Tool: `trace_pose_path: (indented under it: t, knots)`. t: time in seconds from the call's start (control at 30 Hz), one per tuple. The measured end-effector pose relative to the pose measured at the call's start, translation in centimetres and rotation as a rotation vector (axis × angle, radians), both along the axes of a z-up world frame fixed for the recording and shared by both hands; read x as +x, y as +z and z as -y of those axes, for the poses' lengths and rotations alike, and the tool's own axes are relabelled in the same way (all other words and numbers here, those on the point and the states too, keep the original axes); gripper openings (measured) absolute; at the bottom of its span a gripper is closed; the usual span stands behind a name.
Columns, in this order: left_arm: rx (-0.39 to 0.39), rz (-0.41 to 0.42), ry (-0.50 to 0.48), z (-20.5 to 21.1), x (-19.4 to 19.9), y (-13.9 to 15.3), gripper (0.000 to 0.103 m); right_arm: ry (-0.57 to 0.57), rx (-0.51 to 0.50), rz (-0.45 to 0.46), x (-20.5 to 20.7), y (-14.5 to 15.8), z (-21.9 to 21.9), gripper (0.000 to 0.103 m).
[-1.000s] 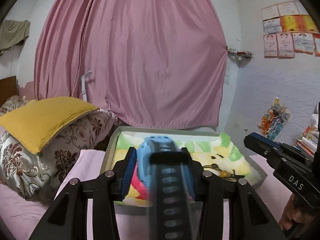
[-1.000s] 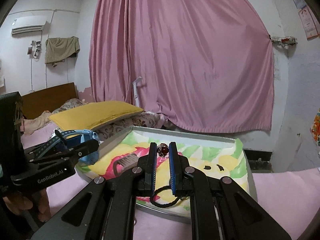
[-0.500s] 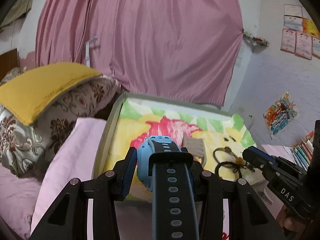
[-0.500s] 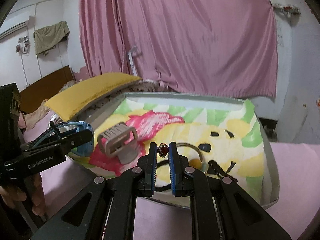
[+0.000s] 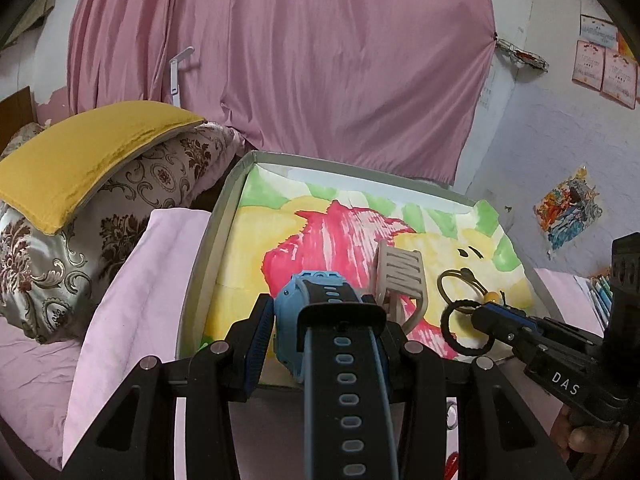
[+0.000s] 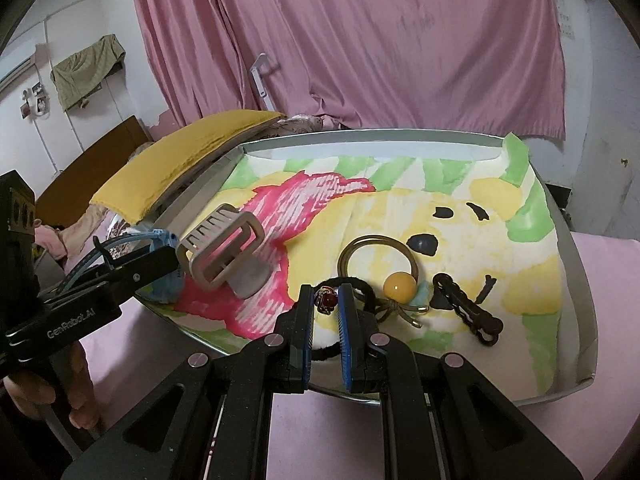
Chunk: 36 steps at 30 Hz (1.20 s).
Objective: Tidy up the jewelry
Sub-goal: 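Lower the watch into the grey box and open the left gripper while the right releases the charm, then withdraw both grippers from the box back over the bedspread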
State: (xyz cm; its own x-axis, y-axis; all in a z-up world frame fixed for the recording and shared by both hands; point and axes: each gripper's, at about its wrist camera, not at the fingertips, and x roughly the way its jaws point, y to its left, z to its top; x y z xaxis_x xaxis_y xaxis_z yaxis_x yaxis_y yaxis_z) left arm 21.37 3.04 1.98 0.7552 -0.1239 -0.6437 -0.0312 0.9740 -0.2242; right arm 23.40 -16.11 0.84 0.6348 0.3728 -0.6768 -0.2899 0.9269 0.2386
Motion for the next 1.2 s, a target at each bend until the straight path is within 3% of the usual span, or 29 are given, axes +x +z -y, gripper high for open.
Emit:
trace_pose_path:
  t: [0.13, 0.23, 0.37, 0.57, 0.8, 1.0, 1.2]
  knots:
    - [0.001, -0.009, -0.006, 0.1, 0.1, -0.1, 0.041, -0.009, -0.005, 0.004, -0.1, 0.1, 0.0, 0.013]
    - [-0.015, 0.009, -0.005, -0.2, -0.5, -0.1, 0.058, -0.019, -0.005, 0.023, -0.4, 0.4, 0.0, 0.028]
    - [-0.03, 0.05, 0.0, -0.5, -1.6, 0.5, 0.061, -0.033, -0.002, 0.079, -1.5, 1.3, 0.3, 0.032]
    - [-0.041, 0.126, 0.021, -1.0, -3.6, 1.3, 0.077, -0.069, -0.005, 0.21, -4.2, 3.3, 1.2, 0.054]
    - [-0.016, 0.227, 0.054, -1.0, -6.4, 2.7, 0.102, -0.103, 0.005, 0.33, -7.8, 5.0, 2.1, 0.096]
    - [0.048, 0.303, 0.054, -0.6, -8.8, 3.4, 0.102, -0.123, -0.018, 0.422, -10.7, 5.9, 2.4, 0.101]
    - [0.077, 0.321, 0.036, -0.2, -10.4, 3.7, 0.102, -0.117, -0.053, 0.477, -13.3, 6.5, 2.7, 0.101]
